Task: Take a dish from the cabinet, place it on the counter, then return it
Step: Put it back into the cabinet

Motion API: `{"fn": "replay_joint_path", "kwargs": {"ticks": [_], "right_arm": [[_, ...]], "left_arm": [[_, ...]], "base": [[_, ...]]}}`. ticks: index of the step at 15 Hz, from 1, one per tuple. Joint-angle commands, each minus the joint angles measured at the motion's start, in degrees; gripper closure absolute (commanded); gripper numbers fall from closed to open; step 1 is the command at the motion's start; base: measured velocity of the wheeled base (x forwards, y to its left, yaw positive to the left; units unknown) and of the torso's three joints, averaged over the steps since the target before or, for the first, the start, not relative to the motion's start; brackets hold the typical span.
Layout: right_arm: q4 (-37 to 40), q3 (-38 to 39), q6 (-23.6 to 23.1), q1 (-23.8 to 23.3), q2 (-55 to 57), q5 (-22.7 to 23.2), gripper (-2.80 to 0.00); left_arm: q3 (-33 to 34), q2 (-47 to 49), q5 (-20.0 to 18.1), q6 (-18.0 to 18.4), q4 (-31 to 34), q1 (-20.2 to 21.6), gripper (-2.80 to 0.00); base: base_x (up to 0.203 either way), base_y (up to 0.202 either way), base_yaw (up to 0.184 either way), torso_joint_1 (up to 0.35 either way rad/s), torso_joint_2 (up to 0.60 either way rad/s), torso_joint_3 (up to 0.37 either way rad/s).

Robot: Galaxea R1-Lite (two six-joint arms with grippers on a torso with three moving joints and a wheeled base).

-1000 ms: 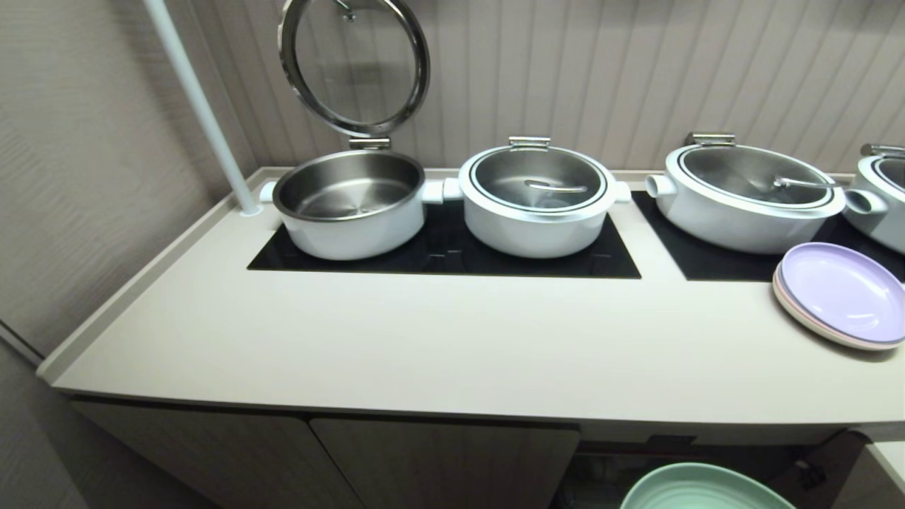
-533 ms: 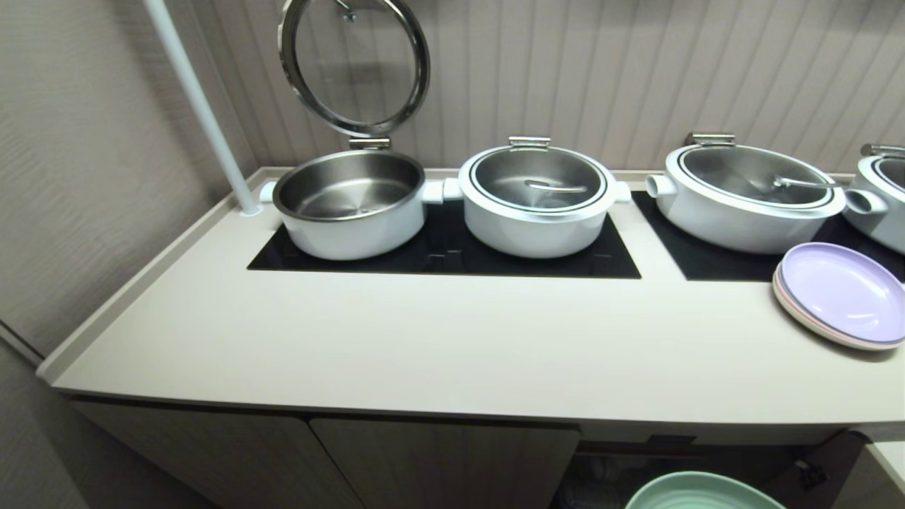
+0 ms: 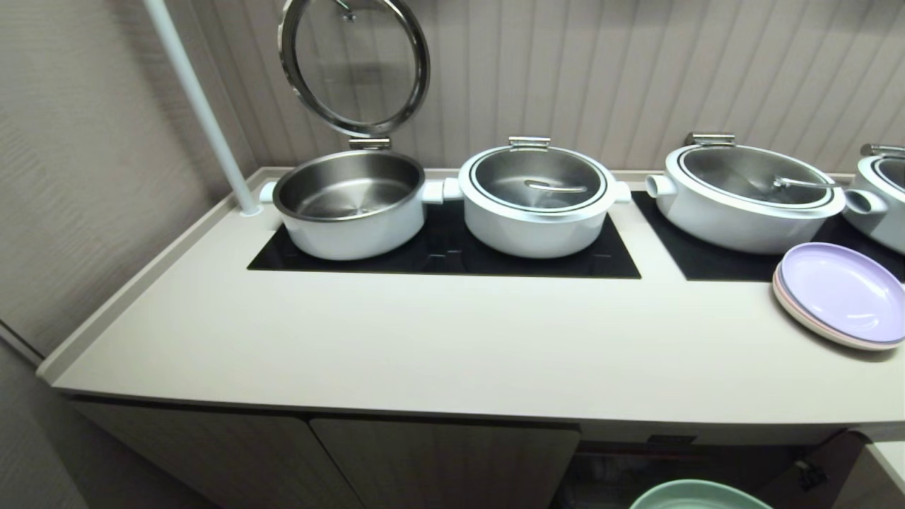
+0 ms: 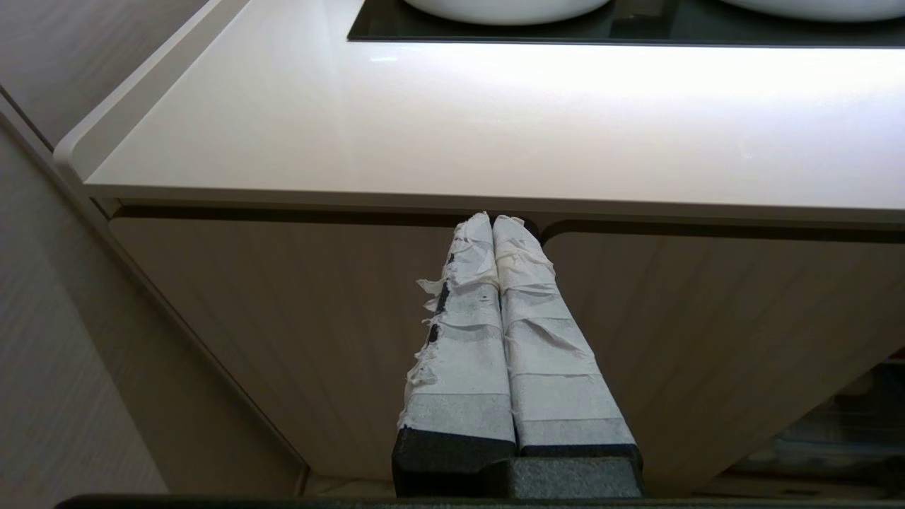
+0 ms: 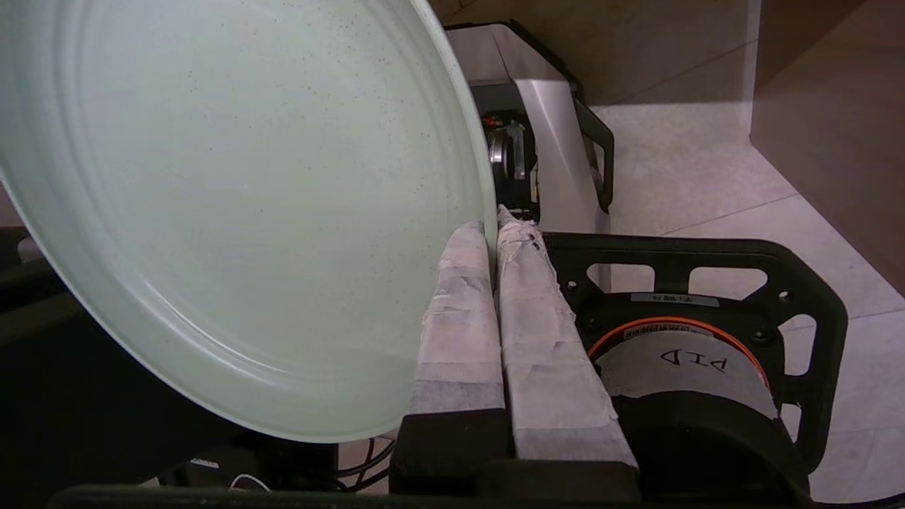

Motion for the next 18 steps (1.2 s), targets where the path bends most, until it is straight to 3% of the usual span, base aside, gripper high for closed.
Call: {"fn": "replay_joint_path", "kwargs": {"ticks": [1,18], "right_arm": [[0.2,0.2,0.2,0.2,-0.1,0.1,0.00],[0.2,0.1,0.3,0.3,0.2,0.1,0.00]], "left_arm": [[0.0,0.0,0.0,0.0,0.0,0.0,0.00],[0.0,0.0,0.0,0.0,0.0,0.0,0.00]], "base": [[0.000,0.000,0.000,0.000,0.00,0.000],[0.000,0.000,0.000,0.000,0.00,0.000]]}}
